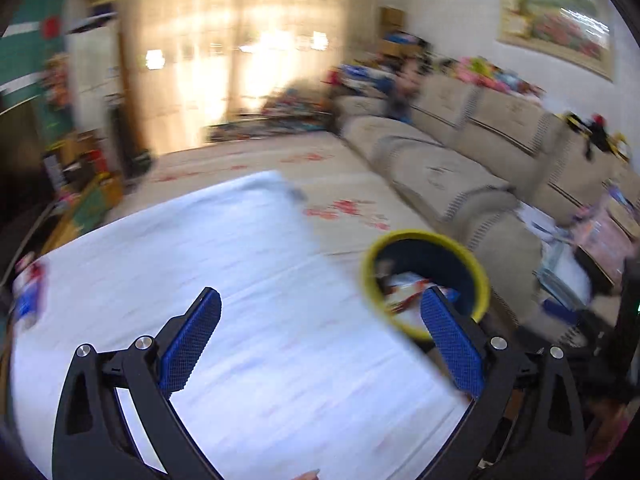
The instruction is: Collect trash
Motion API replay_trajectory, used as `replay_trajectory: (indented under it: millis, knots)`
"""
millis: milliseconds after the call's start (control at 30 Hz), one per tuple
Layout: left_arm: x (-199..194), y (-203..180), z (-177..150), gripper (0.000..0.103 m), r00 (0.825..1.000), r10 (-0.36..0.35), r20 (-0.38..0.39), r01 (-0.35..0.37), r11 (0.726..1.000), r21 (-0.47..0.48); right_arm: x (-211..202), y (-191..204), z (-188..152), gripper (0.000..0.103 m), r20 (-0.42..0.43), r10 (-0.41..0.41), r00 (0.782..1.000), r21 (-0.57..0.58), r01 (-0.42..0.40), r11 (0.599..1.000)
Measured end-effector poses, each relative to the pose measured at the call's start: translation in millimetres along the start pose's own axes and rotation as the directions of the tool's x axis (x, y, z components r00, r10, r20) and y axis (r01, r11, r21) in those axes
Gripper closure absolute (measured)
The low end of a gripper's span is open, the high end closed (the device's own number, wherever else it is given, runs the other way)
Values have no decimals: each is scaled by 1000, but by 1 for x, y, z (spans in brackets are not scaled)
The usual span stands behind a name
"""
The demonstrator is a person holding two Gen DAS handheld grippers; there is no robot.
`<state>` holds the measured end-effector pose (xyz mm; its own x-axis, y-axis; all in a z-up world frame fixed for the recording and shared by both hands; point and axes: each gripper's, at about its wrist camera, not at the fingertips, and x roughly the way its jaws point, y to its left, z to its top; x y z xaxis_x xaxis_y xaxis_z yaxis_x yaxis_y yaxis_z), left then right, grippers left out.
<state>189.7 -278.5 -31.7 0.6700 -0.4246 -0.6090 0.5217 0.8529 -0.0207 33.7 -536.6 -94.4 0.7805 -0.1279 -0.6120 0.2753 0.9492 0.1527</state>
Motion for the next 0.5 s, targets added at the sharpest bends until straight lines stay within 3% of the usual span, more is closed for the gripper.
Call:
replay_trajectory:
  millis: [100, 200, 367, 500]
  knots:
    - [-47, 39, -27, 5, 990, 136, 37, -134, 989, -62, -12, 30, 6, 7, 45, 24, 999, -66, -21, 998]
    - [-94, 67, -51, 5, 962, 263, 70, -254, 961, -110, -24, 55, 10, 7, 79, 48, 996, -125, -38, 991]
    - [-148, 91, -79, 5, 941, 322, 104, -300, 936, -186, -47, 84, 12, 7, 125, 64, 990, -185, -40, 982]
    - [-172, 97, -96, 5, 941, 316, 119, -287, 935, -209, -63, 96, 7, 7, 145, 60, 988, -198, -30, 980]
